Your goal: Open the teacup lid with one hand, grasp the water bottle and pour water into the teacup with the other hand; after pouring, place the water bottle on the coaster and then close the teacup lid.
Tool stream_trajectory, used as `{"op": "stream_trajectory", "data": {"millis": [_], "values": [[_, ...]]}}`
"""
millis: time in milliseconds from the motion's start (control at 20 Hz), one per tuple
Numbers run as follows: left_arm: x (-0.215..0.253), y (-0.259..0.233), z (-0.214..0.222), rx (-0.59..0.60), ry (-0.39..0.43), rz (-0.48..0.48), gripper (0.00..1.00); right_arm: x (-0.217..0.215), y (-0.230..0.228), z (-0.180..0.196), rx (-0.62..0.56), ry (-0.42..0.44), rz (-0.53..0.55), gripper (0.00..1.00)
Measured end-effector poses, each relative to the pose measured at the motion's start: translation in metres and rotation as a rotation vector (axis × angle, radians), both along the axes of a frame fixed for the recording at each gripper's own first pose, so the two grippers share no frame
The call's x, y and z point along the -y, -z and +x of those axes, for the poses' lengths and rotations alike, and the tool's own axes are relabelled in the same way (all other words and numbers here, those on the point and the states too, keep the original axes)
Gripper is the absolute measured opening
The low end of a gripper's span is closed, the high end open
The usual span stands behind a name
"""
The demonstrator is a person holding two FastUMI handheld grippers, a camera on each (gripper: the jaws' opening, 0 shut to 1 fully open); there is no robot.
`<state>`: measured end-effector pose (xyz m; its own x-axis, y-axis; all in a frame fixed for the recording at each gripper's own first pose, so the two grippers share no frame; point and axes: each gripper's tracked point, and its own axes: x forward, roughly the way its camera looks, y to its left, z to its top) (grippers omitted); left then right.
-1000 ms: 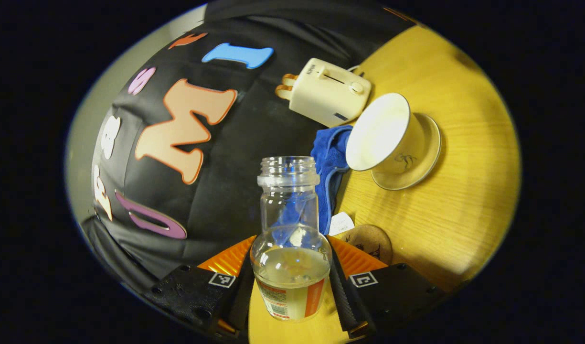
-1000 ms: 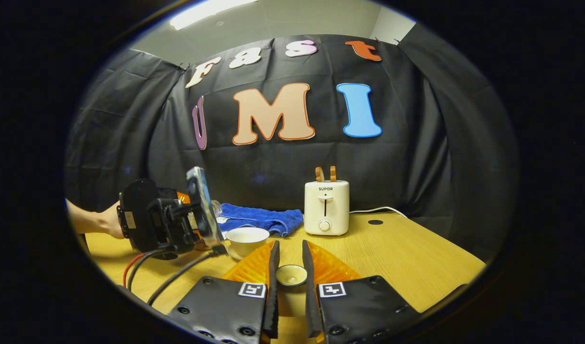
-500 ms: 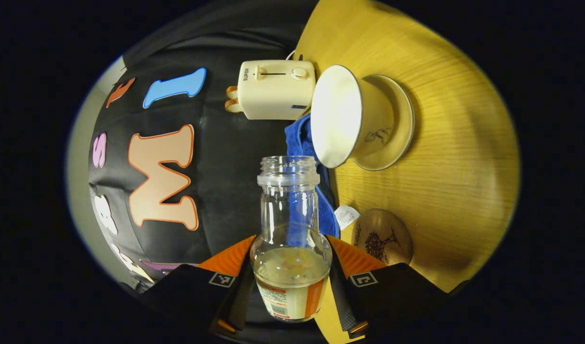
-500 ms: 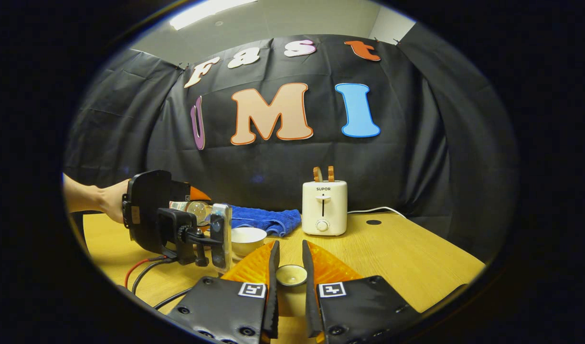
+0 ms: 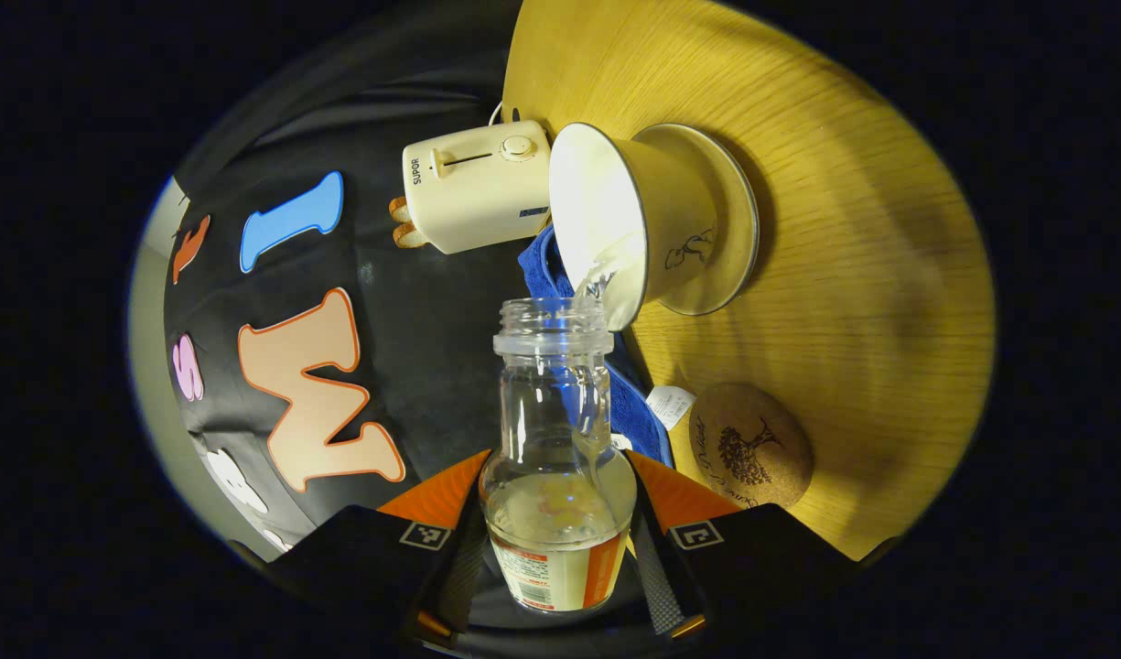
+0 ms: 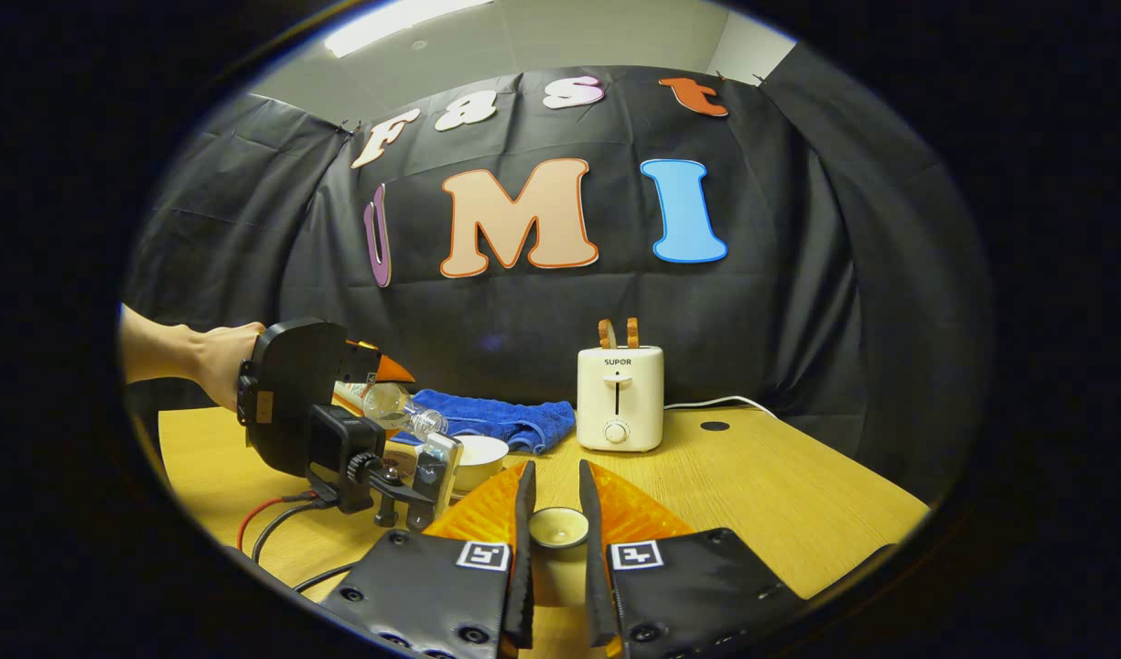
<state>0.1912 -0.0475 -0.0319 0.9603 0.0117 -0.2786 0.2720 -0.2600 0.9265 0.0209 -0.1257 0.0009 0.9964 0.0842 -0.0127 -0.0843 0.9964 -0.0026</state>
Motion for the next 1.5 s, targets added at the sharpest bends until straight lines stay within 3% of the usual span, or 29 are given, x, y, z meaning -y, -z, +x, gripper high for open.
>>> {"op": "stream_trajectory", "data": {"millis": [750, 1500], "values": [[0.002, -0.019, 0.000, 0.005, 0.048, 0.237, 0.71, 0.001, 0.000, 0.000, -0.001, 0.000, -0.001, 0.26], [0.005, -0.028, 0.004, 0.009, 0.075, 0.304, 0.71, 0.001, 0.000, 0.001, 0.000, 0.000, -0.003, 0.26]]}}
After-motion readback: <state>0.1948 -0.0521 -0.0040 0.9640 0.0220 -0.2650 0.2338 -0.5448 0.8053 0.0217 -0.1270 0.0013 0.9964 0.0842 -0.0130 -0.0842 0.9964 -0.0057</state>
